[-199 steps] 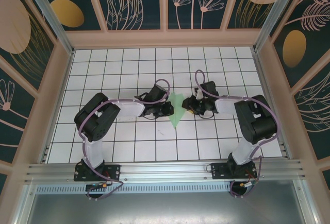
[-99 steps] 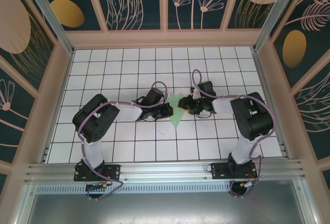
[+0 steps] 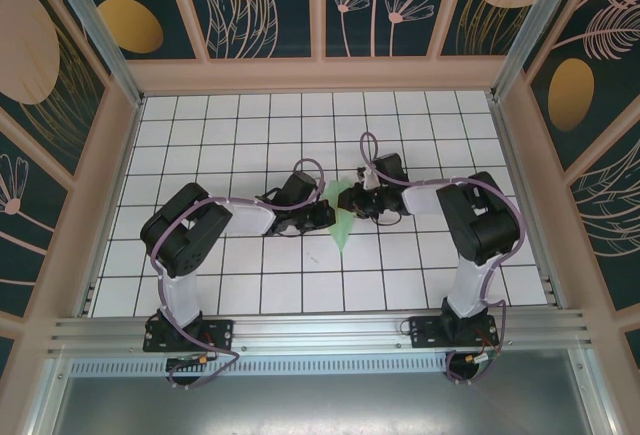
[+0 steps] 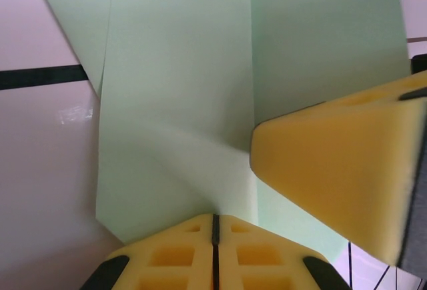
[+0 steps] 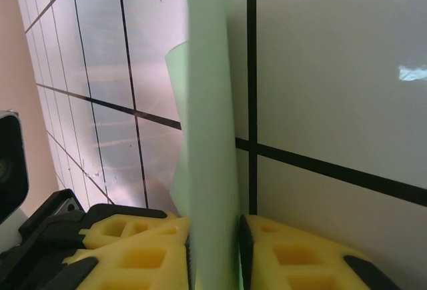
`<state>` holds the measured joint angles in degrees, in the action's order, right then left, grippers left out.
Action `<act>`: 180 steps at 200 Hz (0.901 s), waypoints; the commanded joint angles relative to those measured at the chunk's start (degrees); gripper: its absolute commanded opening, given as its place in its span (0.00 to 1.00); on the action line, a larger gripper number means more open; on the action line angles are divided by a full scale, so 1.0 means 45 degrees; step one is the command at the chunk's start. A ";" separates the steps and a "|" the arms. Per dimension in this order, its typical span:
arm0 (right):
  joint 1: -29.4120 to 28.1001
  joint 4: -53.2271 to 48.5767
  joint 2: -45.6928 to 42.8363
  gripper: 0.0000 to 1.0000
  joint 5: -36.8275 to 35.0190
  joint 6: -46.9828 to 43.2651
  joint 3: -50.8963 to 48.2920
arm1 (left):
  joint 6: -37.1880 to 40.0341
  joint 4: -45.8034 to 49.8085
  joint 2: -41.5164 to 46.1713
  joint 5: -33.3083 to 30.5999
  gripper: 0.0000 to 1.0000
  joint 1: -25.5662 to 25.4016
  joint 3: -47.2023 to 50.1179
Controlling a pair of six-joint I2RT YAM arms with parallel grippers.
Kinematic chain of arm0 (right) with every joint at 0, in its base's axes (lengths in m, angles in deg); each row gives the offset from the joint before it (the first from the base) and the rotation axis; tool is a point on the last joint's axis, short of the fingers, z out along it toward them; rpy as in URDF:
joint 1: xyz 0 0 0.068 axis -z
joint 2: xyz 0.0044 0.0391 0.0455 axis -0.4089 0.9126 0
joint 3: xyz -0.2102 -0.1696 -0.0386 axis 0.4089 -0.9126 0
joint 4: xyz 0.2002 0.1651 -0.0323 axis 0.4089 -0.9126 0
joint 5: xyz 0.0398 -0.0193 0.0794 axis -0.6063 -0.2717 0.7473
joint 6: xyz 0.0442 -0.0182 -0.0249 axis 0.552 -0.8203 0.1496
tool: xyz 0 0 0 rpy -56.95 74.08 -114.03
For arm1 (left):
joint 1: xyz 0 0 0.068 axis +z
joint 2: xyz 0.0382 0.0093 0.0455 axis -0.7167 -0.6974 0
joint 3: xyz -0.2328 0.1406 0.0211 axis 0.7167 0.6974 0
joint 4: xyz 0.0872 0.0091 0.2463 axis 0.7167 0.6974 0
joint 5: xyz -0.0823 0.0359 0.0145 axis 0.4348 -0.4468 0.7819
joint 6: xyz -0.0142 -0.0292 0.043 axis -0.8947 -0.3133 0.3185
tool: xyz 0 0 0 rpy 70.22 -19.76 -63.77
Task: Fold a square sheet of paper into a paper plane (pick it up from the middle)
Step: Turn over the paper at the center of the table.
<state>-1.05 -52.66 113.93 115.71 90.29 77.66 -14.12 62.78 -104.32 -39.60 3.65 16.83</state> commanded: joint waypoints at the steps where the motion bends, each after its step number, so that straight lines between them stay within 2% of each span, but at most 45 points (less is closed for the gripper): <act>1: -0.0120 -0.0105 0.0257 0.22 0.0166 -0.0358 0.0347 | -0.0219 0.0452 0.0118 0.0231 0.11 -0.0069 0.0400; 52: -0.0166 -0.0758 -0.0155 0.03 -0.0323 -0.0780 0.0506 | -0.0428 -0.0065 0.0629 -0.0020 0.13 -0.0071 0.0614; 78: -0.0201 -0.1795 -0.0935 0.00 -0.1085 -0.1317 0.0738 | -0.0892 -0.0845 0.1480 -0.0156 0.19 -0.0056 0.1044; 89: -0.0239 -0.2859 -0.1417 0.00 -0.1820 -0.1842 0.1063 | -0.1149 -0.1231 0.2213 -0.0500 0.26 -0.0069 0.1339; 98: -0.0288 -0.4085 -0.1793 0.00 -0.2922 -0.2423 0.1503 | -0.1292 -0.1364 0.3076 -0.1045 0.32 -0.0065 0.1648; 122: -0.0874 -0.7345 -0.2627 0.00 -0.6518 -0.3965 0.2877 | -0.1547 -0.0801 0.5137 -0.3258 0.36 0.0081 0.2427; 134: -0.1292 -0.8657 -0.2812 0.00 -0.8638 -0.4372 0.3545 | -0.1683 -0.0356 0.6054 -0.3990 0.37 0.0316 0.2808; 156: -0.2861 -1.0882 -0.2241 0.00 -1.3183 -0.4707 0.4835 | -0.1992 0.0107 0.7586 -0.4826 0.37 0.0964 0.3750; 168: -0.3477 -1.1572 -0.1806 0.00 -1.4560 -0.4608 0.5257 | -0.2133 0.0259 0.8377 -0.5174 0.38 0.1384 0.4314; 180: -0.4021 -1.1866 -0.1324 0.00 -1.5087 -0.4454 0.5505 | -0.2237 0.0473 0.9078 -0.5481 0.39 0.1769 0.4795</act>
<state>-14.47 -92.90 103.76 66.81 72.15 99.91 -21.88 60.81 -67.93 -57.72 8.74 33.86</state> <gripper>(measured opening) 0.068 0.380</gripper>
